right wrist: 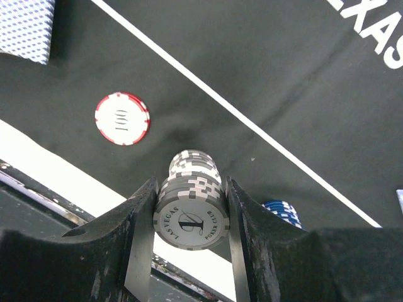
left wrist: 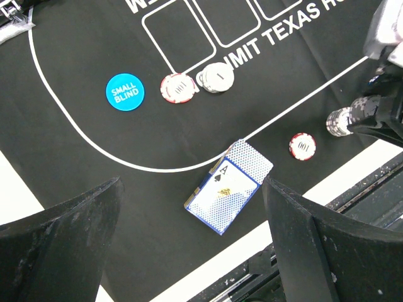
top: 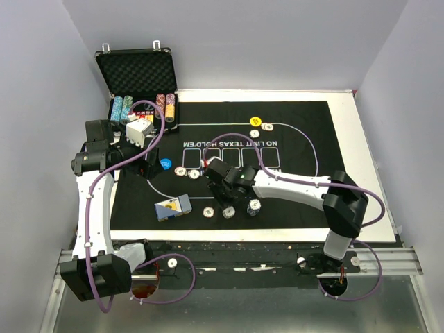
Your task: Distribute texas hold em gaming equipment
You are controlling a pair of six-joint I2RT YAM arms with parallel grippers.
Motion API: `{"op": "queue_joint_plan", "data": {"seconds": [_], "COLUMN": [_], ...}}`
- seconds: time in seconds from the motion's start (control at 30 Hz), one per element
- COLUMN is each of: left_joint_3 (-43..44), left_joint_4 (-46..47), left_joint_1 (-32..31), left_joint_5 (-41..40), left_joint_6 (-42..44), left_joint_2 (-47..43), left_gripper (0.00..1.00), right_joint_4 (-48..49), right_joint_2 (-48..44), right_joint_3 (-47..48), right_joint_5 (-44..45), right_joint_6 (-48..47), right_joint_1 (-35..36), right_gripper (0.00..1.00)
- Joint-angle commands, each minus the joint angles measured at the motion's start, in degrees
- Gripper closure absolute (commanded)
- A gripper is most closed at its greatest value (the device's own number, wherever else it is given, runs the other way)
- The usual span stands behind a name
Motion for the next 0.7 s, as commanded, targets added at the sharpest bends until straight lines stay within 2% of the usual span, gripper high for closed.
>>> {"op": "queue_joint_plan", "data": {"seconds": [0.0, 0.13, 0.27, 0.37, 0.67], "left_joint_3": [0.34, 0.26, -0.27, -0.18, 0.78], "left_joint_4": [-0.75, -0.84, -0.75, -0.84, -1.36], "left_joint_1": [0.40, 0.48, 0.48, 0.40, 0.40], "left_joint_5": [-0.34, -0.34, -0.17, 0.01, -0.08], "left_joint_6": [0.75, 0.93, 1.02, 1.11, 1.63], "left_joint_2": [-1.19, -1.54, -1.90, -1.89, -1.46], "left_gripper": [0.01, 0.01, 0.01, 0.01, 0.01], "right_joint_4": [-2.36, -2.71, -2.10, 0.52, 5.98], "right_joint_2": [-2.89, -3.69, -4.65, -5.44, -3.86], "right_joint_3": [3.83, 4.97, 4.10, 1.47, -6.71], "right_joint_5": [3.27, 3.44, 3.88, 4.23, 5.12], "right_joint_6": [-1.00, -1.71, -2.32, -1.45, 1.63], "right_joint_1": [-1.34, -6.00, -14.78, -22.42, -36.67], "right_gripper": [0.79, 0.80, 0.80, 0.81, 0.82]}}
